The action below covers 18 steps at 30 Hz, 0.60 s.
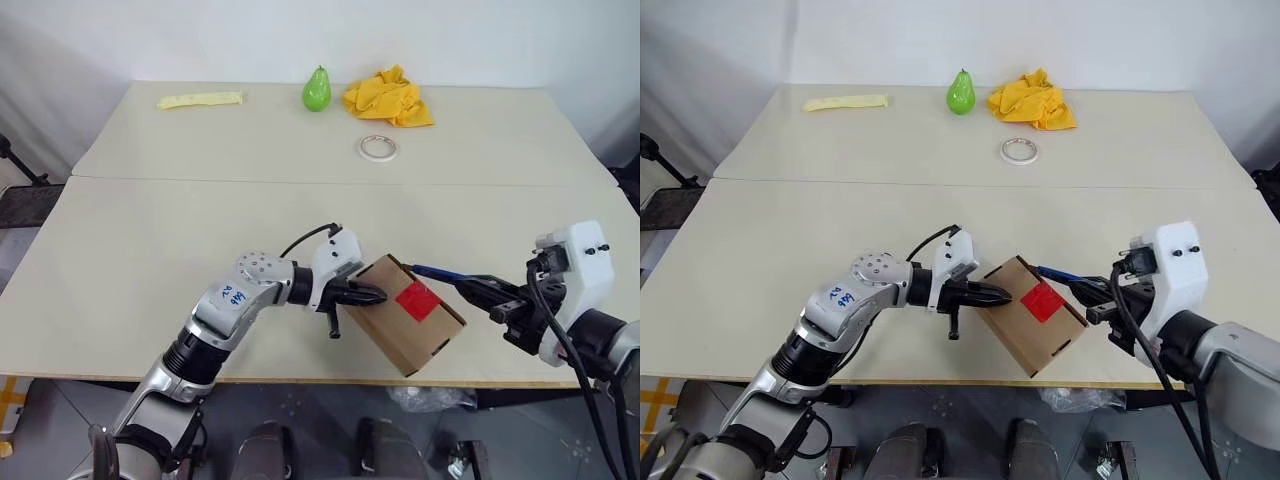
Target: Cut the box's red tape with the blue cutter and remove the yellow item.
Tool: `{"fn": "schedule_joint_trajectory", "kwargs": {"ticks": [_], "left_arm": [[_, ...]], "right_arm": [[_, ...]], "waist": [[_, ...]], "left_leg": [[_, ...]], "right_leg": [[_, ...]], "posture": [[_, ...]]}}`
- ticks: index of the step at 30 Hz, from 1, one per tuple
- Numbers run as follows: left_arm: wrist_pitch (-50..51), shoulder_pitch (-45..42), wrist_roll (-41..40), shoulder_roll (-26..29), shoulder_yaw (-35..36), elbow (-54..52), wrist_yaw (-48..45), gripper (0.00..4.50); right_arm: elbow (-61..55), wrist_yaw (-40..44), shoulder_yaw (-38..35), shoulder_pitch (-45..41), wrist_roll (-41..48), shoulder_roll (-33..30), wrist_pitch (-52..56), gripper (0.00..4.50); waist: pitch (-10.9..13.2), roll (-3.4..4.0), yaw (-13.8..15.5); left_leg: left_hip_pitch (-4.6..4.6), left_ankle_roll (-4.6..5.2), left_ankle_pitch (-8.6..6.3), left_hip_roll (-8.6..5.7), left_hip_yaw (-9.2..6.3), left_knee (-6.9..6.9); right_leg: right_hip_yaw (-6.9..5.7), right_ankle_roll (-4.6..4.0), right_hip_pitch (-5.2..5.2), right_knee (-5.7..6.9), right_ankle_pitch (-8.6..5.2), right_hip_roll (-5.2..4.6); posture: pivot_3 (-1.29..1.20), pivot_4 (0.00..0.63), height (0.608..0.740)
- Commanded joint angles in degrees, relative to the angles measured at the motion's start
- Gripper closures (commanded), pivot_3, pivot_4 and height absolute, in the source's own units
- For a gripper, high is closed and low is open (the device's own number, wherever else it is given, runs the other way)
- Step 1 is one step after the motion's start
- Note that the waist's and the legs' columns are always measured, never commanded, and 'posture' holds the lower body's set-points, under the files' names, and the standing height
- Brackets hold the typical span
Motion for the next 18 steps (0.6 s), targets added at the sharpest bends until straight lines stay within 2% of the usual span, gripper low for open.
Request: {"fn": "schedule_joint_trajectory", "kwargs": {"ticks": [1,18], "left_arm": [[-0.2,-0.5,0.5,-0.2,-0.7,0.5,-0.3,4.47],[-0.2,-0.6,1.1,-0.2,-1.2,0.6,-0.2,4.47]], "right_arm": [[-1.1,0.5,-2.2,0.1,-0.6,0.5,-0.6,4.34],[-0.9,0.8,-3.1,3.7,-0.6,-0.8,1.2,4.34]], "waist": [[0.0,0.00,0.0],[0.0,0.00,0.0]], "left_leg": [[0.00,0.00,0.00,0.00,0.00,0.00],[0.00,0.00,0.00,0.00,0.00,0.01]], "right_leg": [[0.00,0.00,0.00,0.00,0.00,0.00],[0.00,0.00,0.01,0.00,0.00,0.00]], "posture": [[0.00,0.150,0.740],[0.00,0.150,0.740]]}}
